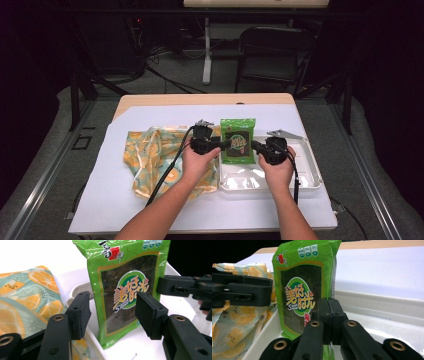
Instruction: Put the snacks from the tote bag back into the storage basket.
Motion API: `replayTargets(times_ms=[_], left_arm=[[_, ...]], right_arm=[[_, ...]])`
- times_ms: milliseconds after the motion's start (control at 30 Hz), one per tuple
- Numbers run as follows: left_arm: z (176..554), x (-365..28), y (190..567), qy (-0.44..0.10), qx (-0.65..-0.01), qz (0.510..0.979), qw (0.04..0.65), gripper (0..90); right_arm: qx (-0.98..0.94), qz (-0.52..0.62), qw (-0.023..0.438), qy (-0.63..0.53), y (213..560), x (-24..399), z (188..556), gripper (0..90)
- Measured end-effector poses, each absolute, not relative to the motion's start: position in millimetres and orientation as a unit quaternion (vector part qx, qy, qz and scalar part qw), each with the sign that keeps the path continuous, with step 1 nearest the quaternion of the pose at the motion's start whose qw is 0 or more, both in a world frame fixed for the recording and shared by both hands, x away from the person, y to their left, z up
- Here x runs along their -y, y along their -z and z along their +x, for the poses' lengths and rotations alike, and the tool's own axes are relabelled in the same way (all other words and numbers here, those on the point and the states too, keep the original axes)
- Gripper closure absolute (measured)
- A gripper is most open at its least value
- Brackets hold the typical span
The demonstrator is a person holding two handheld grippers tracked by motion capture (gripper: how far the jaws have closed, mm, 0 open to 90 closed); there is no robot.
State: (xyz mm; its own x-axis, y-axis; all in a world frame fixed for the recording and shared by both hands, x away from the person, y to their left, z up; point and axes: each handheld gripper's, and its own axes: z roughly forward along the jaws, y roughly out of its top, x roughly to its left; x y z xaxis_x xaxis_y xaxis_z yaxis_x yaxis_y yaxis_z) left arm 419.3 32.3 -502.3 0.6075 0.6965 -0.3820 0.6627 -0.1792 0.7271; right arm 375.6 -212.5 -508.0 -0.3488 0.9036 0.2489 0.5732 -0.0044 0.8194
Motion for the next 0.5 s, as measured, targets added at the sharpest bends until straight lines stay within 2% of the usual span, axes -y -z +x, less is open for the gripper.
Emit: replayTargets(times_ms=[500], left_arm=[[399.8, -70.4, 477.9, -0.05, -0.427, 0.76, 0.488, 45.8]], right_arm=[[-0.667, 0.562, 0.16, -0.462, 514.7, 220.1, 389.6, 89.9]])
